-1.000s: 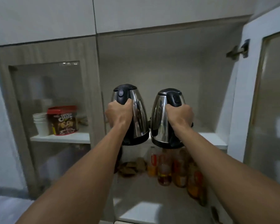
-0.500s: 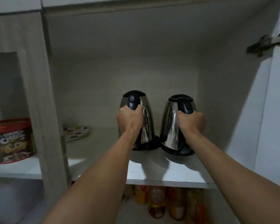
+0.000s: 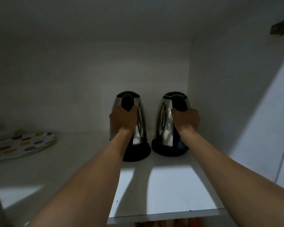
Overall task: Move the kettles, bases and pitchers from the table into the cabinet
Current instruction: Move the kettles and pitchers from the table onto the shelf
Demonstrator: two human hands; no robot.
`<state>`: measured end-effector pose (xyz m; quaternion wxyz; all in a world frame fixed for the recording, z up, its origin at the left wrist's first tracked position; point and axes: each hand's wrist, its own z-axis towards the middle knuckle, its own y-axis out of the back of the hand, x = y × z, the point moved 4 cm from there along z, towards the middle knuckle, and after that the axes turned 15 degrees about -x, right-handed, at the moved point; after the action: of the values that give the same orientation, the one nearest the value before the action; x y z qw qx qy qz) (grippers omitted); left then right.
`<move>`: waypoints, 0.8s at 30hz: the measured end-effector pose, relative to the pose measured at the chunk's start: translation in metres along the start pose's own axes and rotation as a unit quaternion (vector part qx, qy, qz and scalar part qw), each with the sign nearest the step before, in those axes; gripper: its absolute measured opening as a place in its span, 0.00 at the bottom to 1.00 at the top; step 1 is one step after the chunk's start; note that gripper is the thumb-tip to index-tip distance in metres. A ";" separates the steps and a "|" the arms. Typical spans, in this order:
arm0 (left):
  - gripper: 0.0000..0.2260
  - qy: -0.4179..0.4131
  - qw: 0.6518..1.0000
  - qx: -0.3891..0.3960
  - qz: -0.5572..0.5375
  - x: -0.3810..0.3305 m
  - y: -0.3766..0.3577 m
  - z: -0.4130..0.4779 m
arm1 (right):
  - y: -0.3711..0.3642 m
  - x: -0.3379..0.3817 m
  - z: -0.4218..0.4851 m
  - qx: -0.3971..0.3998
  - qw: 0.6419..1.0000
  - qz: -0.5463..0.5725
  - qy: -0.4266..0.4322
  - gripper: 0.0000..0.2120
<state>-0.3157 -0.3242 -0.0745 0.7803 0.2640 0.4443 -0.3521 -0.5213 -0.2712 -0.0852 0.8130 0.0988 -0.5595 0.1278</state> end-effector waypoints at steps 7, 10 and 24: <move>0.18 -0.002 1.000 -0.005 -0.008 0.002 -0.013 -0.006 | -0.005 -0.007 0.012 0.007 1.000 0.014 0.012 0.12; 0.18 -0.016 1.000 -0.012 0.017 -0.004 -0.016 -0.013 | -0.008 -0.007 0.010 0.023 0.999 0.022 0.012 0.12; 0.12 0.051 0.999 -0.009 -0.004 0.007 -0.003 -0.025 | -0.004 -0.006 -0.002 0.110 0.994 0.013 0.008 0.09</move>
<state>-0.3278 -0.3101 -0.0927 0.7573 0.2728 0.4878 -0.3378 -0.5201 -0.2753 -0.0913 0.7998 0.1796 -0.5369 0.1997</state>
